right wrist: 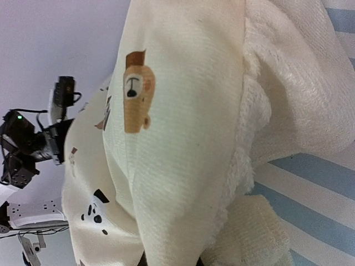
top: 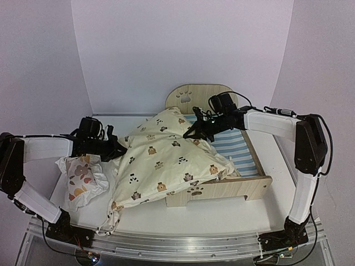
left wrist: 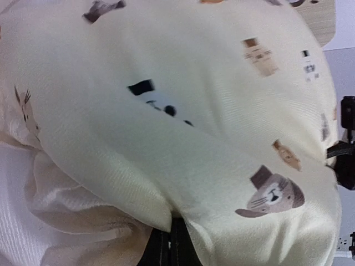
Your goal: Set up the pet bed
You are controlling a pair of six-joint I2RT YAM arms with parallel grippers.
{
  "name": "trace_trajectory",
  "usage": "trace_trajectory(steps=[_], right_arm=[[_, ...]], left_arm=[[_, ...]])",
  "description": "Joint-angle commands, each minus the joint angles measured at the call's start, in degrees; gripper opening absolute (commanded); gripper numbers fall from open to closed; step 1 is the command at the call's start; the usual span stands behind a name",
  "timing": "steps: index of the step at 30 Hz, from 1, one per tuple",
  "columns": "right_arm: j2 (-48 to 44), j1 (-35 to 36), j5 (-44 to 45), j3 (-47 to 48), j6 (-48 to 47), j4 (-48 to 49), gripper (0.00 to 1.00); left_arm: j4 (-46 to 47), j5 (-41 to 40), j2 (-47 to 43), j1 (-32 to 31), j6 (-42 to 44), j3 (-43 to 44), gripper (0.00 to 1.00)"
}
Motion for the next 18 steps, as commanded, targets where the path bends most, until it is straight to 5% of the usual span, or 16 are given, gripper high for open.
trace_trajectory(steps=[1,8,13,18], right_arm=[[-6.38,-0.2,1.41,2.06,-0.7,-1.14,0.0],[-15.52,-0.12,6.38,3.45,-4.75,-6.85,0.0],[-20.83,-0.49,20.69,8.01,-9.66,-17.37,0.0],[-23.39,-6.72,25.14,9.32,-10.12,-22.62,0.0]], left_arm=[[-1.06,-0.35,-5.83,-0.74,3.02,14.71,0.0],[-4.27,2.63,-5.62,-1.02,5.48,28.17,0.0],[-4.58,3.36,-2.86,-2.62,5.57,36.15,0.0],[-4.62,3.34,3.22,-7.54,5.63,44.11,0.0]])
